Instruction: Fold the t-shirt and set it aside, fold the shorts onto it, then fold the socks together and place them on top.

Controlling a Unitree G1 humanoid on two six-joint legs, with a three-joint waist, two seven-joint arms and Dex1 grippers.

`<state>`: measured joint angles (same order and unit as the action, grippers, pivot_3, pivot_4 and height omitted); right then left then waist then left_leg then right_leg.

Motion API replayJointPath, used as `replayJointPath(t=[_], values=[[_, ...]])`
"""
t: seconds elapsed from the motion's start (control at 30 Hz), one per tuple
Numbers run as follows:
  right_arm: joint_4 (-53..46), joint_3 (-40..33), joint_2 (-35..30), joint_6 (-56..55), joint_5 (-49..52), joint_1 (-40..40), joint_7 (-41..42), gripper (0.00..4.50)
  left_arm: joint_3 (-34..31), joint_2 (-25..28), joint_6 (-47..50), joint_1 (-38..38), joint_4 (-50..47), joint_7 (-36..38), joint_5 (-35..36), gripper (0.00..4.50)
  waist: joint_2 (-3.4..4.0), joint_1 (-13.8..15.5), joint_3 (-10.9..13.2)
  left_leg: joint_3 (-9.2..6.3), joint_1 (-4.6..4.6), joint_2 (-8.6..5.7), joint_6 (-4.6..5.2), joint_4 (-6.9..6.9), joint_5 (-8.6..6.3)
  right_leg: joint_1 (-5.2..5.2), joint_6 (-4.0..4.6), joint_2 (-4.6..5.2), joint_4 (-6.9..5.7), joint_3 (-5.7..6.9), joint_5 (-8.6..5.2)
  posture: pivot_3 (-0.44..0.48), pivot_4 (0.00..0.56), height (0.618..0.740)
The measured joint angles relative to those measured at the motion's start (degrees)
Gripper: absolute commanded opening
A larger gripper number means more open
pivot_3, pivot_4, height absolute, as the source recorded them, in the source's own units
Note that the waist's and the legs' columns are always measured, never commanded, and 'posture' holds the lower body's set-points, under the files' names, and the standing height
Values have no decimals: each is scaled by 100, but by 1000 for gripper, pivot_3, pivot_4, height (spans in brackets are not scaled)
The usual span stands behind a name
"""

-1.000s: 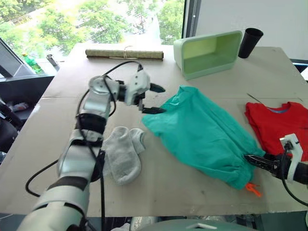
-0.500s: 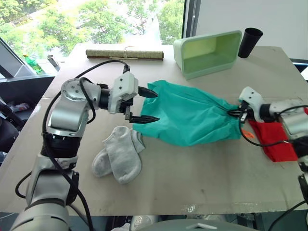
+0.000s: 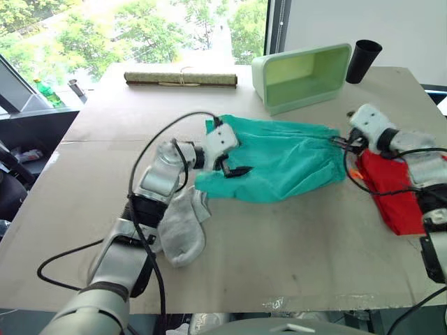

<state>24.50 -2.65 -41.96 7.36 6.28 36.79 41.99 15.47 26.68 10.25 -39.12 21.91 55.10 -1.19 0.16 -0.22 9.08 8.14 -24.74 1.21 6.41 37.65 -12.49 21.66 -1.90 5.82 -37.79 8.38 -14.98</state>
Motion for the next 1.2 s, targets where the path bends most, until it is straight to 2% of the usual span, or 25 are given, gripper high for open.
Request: replayJointPath(t=[0.07, 0.2, 0.33, 0.43, 0.53, 0.63, 0.77, 0.93, 0.97, 1.0, 1.03, 1.2], values=[[-998, -524, 18, 1129, 554, -694, -143, 4461, -27, -57, -69, 29, 31, -35, 17, 4500, 0, 26, 0, -3, -1, 1, -2, -4, 1, 0, 1, 2, 1, 3, 0, 0, 150, 740], [-2910, -1568, 599, 3373, 1879, -1850, -835, 4461, -35, -192, -51, -7, 71, -64, 25, 4500, 5, 15, -2, -10, 5, 1, -9, -12, -1, 5, 4, 13, -5, 4, 2, 0, 150, 740], [-4487, -2677, 1817, 5307, 3175, -2632, -2120, 4461, -42, -210, -9, 4, 77, -81, 25, 4500, 7, -17, -4, -15, 7, 2, -33, -23, -11, 9, 6, 16, -6, 5, 3, 0, 150, 740], [-4912, -3154, 2635, 6064, 3755, -2729, -2983, 4461, -44, -214, 17, 9, 77, -94, 26, 4500, 8, -27, -4, -14, 4, -1, -33, -24, -11, 12, 6, 17, -5, 6, 3, 0, 150, 740], [-5062, -3396, 3733, 6325, 4287, -2717, -3822, 4461, -87, -268, 22, 7, 78, -134, 30, 4500, 9, -41, -5, -14, 4, -2, -33, -27, -9, 13, 5, 15, -6, 8, 3, 0, 150, 740], [-5066, -3328, 3942, 6281, 4327, -2617, -4164, 4461, -94, -306, 35, 6, 79, -141, 35, 4500, 11, -39, -5, -13, 2, -8, -32, -27, -10, 13, 4, 14, -5, 8, 3, 0, 150, 740], [-4657, -3252, 4670, 5604, 4311, -2191, -4710, 4461, -142, -361, 72, -5, 80, -159, 45, 4500, 10, -66, -7, -12, 6, -9, -31, -30, -5, 14, 4, 8, -7, 6, 2, 0, 150, 740], [-3891, -3174, 4760, 4702, 4227, -1775, -4768, 4461, -152, -374, 122, -2, 77, -157, 73, 4500, 10, -63, -7, -9, 5, -9, -12, -32, 6, 14, 4, 2, -6, 3, 2, 0, 150, 740], [-3745, -3173, 4760, 4532, 4232, -1727, -4753, 3930, -153, -374, 123, -2, 77, -157, 75, 4500, 10, -60, -7, -9, 5, -9, -12, -32, 6, 14, 4, 2, -6, 3, 2, 0, 150, 740], [-3628, -3175, 4760, 4395, 4232, -1707, -4752, 3649, -154, -374, 123, -3, 77, -157, 79, 4500, 10, -58, -7, -9, 5, -9, -12, -32, 6, 14, 4, 2, -6, 3, 2, 0, 150, 740], [-3517, -3181, 4760, 4275, 4244, -1708, -4752, 3180, -157, -370, 123, -2, 78, -157, 80, 4500, 10, -58, -7, -9, 5, -9, -12, -32, 6, 14, 4, 2, -5, 2, 2, 0, 150, 740], [-3257, -3061, 4641, 3914, 4267, -1727, -4700, 565, -170, -369, 117, -4, 78, -158, 88, 4500, 12, -71, -6, -7, 6, -9, -12, -36, 6, 16, 4, 2, -6, -1, 2, 0, 150, 740]])
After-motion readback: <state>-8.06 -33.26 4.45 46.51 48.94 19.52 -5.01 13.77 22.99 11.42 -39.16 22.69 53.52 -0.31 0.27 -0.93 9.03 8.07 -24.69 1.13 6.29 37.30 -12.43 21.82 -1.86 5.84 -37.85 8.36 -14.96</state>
